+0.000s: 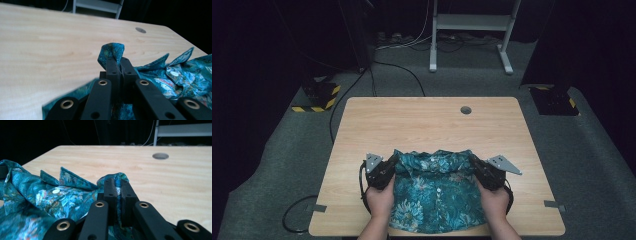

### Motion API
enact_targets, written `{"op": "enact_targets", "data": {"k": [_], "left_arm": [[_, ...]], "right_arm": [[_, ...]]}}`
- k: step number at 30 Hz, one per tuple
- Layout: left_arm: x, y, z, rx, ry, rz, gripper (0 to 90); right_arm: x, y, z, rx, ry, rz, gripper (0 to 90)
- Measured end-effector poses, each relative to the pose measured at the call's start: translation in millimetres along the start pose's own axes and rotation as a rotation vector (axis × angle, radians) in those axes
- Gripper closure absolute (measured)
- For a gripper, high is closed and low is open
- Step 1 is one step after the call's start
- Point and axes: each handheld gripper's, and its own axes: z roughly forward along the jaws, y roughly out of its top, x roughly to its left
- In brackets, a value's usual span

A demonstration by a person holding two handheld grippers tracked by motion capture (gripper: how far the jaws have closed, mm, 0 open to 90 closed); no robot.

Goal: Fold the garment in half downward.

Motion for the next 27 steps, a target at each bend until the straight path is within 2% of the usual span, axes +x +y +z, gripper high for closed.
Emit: {"op": "enact_targets", "data": {"k": [7,9,12,17,23,27], "left_arm": [[-1.8,-12.1,-8.8,0.039,-0.009,0.016,87.5],[1.1,-14.5,-11.5,0.056,-0.016,0.007,87.5],[1.6,-18.4,-15.9,0.087,-0.016,0.022,87.4],[4.4,-22.5,-20.5,0.141,-0.015,0.036,86.8],[6.0,-25.8,-19.9,0.226,-0.011,0.063,85.6],[11.6,-26.8,-15.0,0.297,-0.012,0.059,83.3]], "right_arm": [[-4.7,-18.0,-12.5,0.027,0.0,0.018,85.9],[-5.7,-21.5,-17.1,0.034,0.002,0.018,85.8],[-5.5,-25.2,-23.7,0.049,-0.001,-0.01,85.6],[-7.1,-33.5,-29.2,0.094,0.007,-0.007,85.3],[-10.1,-43.7,-29.0,0.189,0.011,-0.025,84.2],[-13.1,-47.3,-25.6,0.271,0.024,-0.043,82.0]]}}
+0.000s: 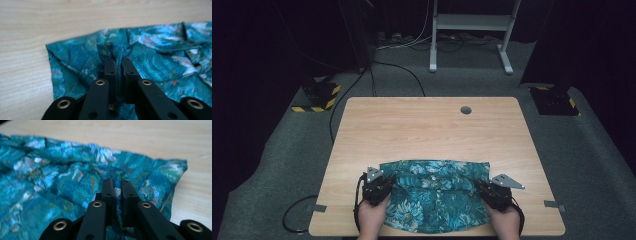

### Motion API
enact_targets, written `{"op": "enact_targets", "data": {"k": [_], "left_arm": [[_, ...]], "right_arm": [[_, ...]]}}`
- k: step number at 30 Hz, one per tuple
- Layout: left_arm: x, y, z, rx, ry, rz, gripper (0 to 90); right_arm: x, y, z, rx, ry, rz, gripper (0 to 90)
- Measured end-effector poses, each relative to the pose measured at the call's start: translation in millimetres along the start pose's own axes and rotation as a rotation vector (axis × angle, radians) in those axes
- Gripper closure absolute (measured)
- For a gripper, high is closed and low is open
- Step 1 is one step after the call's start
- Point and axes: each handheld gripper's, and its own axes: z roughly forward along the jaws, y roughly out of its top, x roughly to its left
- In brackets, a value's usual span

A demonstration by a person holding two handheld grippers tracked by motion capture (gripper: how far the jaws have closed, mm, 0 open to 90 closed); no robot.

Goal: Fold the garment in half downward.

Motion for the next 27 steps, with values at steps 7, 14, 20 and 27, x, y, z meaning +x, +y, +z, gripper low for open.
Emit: {"op": "enact_targets", "data": {"k": [7,14,20,27], "left_arm": [[6.1,-2.6,5.1,0.066,0.02,0.03,76.5],[5.8,-4.5,7.2,0.092,0.038,0.06,68.3],[2.5,-5.0,8.8,0.085,0.066,0.079,65.0],[2.8,0.4,14.4,0.09,0.091,0.091,65.1]], "right_arm": [[-1.5,-2.6,4.8,0.073,-0.02,-0.051,77.0],[2.8,-9.0,7.7,0.09,-0.071,-0.128,67.6],[2.8,-8.7,8.0,0.09,-0.082,-0.138,64.5],[0.1,-5.6,12.4,0.09,-0.075,-0.131,64.6]]}}
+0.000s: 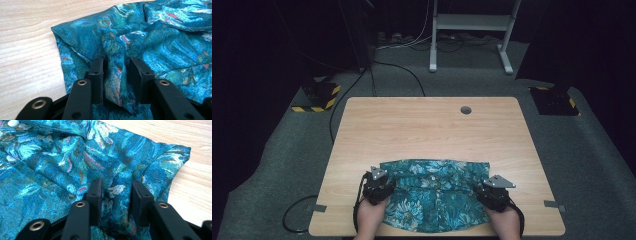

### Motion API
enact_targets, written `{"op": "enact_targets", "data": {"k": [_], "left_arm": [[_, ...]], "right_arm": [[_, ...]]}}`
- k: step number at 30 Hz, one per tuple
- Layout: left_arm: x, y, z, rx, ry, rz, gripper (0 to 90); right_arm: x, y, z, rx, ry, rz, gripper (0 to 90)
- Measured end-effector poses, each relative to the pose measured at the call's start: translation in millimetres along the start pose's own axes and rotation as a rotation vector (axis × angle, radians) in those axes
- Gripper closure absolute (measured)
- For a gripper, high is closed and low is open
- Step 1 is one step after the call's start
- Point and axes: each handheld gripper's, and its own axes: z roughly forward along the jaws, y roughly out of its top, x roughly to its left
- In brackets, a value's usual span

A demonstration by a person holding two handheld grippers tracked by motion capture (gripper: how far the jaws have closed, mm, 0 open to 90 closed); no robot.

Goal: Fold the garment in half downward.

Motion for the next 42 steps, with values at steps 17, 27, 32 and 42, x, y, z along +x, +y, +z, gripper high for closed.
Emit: {"op": "enact_targets", "data": {"k": [17,27,32,42], "left_arm": [[22.8,36.8,34.5,-0.01,0.024,-0.028,65.3],[19.4,48.8,29.5,0.016,-0.02,-0.029,38.5],[13.9,62.8,17.7,-0.028,-0.018,-0.008,31.7],[-3.8,92.5,18.8,-0.059,-0.066,0.015,28.4]], "right_arm": [[-26.2,31.8,38.7,-0.003,-0.008,0.019,65.1],[-31.8,44.9,31.0,-0.005,0.037,0.046,46.6],[-30.5,61.3,16.9,-0.058,0.034,0.031,41.9],[-12.8,94.9,19.9,-0.095,0.072,0.013,43.8]]}}
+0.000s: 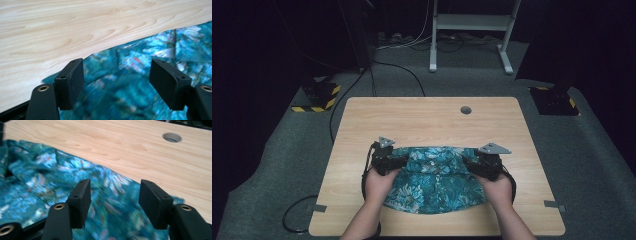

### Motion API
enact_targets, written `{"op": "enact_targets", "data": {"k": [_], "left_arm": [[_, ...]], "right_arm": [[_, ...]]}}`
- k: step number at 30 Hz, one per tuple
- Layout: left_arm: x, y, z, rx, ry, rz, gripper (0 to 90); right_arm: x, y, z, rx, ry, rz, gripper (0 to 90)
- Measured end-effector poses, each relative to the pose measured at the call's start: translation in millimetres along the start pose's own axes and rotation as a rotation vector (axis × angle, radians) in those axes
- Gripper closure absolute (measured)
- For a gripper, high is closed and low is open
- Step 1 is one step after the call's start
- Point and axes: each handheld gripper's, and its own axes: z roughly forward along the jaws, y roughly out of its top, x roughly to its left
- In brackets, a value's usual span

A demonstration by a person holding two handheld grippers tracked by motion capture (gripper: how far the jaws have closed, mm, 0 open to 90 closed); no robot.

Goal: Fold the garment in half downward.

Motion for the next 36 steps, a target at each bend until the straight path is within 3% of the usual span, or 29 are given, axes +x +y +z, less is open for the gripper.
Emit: {"op": "enact_targets", "data": {"k": [11,20,29,36], "left_arm": [[-12.4,10.1,33.6,0.052,-0.023,0.001,29.3],[-16.3,4.1,59.1,0.105,-0.012,-0.027,29.7],[-20.7,2.7,67.2,0.098,0.021,-0.047,35.7],[-20.5,-6.1,72.7,0.088,0.026,-0.021,43.7]], "right_arm": [[10.7,10.8,29.5,0.036,0.021,0.006,49.4],[15.4,6.5,54.6,0.077,0.029,0.026,53.0],[17.9,5.2,74.0,0.106,0.005,0.053,55.1],[18.5,0.6,84.0,0.133,0.003,0.061,56.4]]}}
